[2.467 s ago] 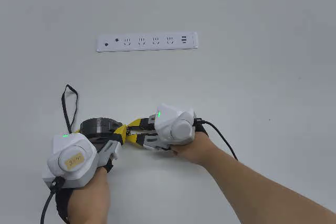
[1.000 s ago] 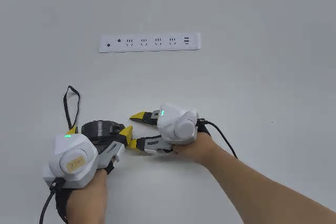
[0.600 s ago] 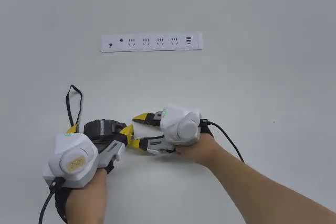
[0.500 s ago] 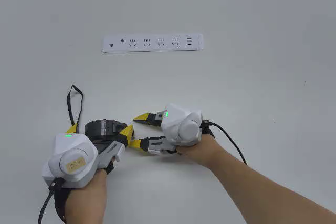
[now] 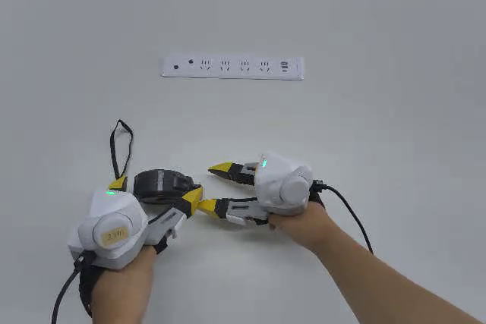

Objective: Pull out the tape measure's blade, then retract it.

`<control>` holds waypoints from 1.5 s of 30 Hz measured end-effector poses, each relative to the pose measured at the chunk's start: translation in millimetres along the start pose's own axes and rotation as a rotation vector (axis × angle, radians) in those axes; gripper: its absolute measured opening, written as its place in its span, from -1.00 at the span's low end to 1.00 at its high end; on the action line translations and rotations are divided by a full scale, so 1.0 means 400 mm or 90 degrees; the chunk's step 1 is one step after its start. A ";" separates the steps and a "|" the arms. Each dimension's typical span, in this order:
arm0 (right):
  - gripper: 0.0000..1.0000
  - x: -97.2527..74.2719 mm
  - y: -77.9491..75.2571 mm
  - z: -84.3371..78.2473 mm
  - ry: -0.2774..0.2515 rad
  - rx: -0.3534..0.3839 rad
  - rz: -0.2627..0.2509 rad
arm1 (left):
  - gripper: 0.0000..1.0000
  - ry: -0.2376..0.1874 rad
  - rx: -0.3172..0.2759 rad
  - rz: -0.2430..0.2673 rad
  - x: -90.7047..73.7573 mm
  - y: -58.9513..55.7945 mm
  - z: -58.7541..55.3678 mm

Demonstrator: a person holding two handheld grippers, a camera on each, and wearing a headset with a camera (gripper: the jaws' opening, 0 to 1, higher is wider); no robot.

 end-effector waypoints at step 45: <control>-0.05 -0.248 0.070 0.048 -0.038 0.073 -0.140 | 0.60 0.010 0.047 -0.188 -0.159 0.080 0.006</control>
Point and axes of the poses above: the centre of the closed fingertips' face, and the gripper's own axes: x roughly forward along the fingers, y roughly to its left, z roughly out of its top, the point moved 3 cm from there along -x, roughly backward along the fingers, and after that the axes turned 7 degrees about -y, right-handed, at the moved point
